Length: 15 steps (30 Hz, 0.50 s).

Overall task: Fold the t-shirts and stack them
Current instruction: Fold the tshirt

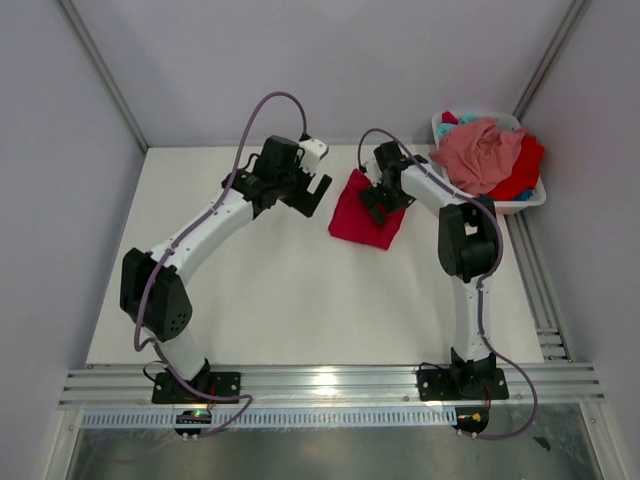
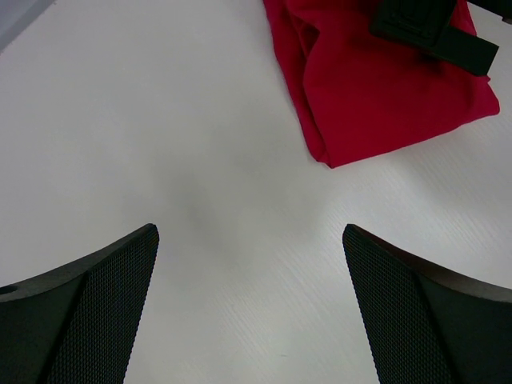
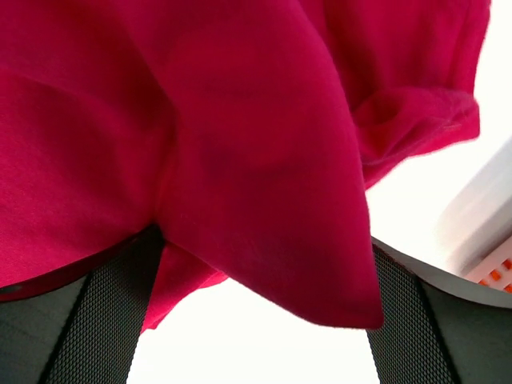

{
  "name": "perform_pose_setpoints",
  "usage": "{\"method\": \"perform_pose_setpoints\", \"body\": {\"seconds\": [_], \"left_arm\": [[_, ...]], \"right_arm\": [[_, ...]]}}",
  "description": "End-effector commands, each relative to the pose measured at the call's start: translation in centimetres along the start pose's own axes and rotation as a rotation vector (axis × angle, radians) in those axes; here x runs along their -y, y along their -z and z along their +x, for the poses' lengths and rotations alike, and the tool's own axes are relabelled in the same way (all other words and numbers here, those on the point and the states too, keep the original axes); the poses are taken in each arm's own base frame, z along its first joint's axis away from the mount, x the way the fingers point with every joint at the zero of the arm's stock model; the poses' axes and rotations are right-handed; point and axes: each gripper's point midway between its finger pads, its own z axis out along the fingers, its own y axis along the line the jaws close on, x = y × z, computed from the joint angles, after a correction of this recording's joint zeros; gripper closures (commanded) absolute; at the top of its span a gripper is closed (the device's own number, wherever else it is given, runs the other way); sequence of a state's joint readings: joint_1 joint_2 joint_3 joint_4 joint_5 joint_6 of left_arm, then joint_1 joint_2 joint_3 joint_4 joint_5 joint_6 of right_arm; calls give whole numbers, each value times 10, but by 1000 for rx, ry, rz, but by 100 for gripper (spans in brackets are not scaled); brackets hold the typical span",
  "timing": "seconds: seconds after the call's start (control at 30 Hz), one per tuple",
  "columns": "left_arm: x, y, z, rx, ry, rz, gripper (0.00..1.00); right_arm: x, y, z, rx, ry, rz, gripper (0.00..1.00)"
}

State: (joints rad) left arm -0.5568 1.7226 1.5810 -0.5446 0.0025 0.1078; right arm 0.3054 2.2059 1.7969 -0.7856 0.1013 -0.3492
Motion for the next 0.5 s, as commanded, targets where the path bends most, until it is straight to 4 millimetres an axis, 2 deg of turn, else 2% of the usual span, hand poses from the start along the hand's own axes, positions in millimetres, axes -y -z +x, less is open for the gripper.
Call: {"method": "perform_pose_setpoints", "body": {"seconds": [0.0,0.17,0.47], "left_arm": [[3,17,-23,84,11,22,1],[5,16,-20,77,12,33,1],[4,17,-18,67,-1,28,1]], "right_arm": [[-17,9,46,-127,32,-58,1],[-24,16,64,-140,39,-67,0],[-26,12,62,-119,50,-80,1]]}}
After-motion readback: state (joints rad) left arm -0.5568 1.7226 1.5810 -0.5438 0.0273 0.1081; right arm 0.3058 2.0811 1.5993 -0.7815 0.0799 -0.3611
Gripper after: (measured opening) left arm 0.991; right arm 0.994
